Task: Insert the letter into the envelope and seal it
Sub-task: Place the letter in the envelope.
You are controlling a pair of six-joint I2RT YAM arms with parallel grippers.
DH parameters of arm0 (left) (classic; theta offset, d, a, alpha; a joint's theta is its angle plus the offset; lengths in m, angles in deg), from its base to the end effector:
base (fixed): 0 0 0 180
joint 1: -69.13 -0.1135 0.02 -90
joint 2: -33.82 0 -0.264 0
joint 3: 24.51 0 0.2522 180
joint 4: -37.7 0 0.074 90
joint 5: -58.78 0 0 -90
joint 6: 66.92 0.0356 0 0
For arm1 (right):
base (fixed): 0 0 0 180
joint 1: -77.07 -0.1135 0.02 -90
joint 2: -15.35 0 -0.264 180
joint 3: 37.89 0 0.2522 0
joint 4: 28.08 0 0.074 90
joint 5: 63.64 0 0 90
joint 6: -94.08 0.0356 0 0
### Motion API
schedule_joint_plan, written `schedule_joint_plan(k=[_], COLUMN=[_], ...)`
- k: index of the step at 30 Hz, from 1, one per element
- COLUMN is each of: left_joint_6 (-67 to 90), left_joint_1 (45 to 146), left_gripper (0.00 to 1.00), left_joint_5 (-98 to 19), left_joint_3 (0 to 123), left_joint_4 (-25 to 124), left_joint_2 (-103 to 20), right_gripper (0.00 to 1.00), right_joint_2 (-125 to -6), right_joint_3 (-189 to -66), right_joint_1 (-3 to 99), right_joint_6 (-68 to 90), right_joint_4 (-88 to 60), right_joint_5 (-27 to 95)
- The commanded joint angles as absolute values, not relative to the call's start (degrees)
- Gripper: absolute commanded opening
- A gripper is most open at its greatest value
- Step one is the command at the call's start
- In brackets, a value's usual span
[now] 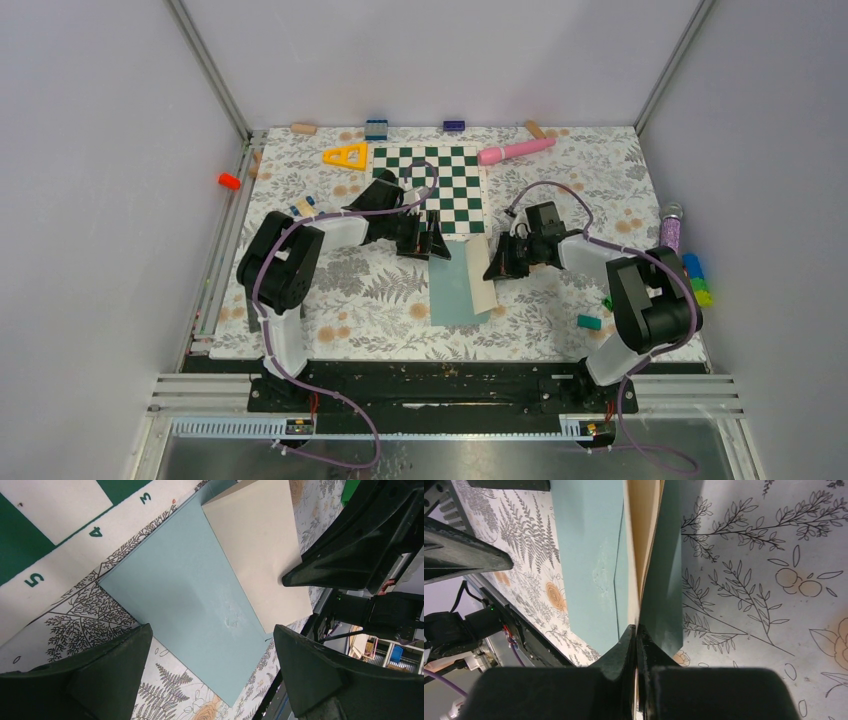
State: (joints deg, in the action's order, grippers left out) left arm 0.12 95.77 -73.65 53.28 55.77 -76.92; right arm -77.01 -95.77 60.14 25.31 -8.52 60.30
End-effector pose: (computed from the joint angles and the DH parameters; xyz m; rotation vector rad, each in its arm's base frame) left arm 0.3362 -0.1955 0.1453 0.4303 2.5275 -1.2721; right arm 0.2808 0.1062 0.1507 -0.1573 2.5669 1.0096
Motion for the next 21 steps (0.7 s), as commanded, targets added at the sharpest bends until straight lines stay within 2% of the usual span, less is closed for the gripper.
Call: schedule_joint_plan(k=[1,10,21], left_joint_6=[0.6,-2.3,-6.7], left_joint_1=[95.7,95.0,93.8], left_gripper=[0.98,0.96,0.96], left_joint_5=[-71.4,-71.3,-79.1], left_joint_3=[53.1,50.4,47.6], left_joint_4=[57.3,52.6,45.0], left_joint_2=[-79.2,-74.9,-72.1], right_gripper=[0.0,0.0,0.0], right_joint_2=[-78.6,-75.4,-77.3], right_joint_3=[-98.0,-98.0,-98.3], right_joint_1=[59.4,59.4,59.4], right_joint_6=[23.6,24.4,24.2], right_joint_4=[-6.2,-5.0,-4.9], right_joint_5=[58.6,58.6,57.3])
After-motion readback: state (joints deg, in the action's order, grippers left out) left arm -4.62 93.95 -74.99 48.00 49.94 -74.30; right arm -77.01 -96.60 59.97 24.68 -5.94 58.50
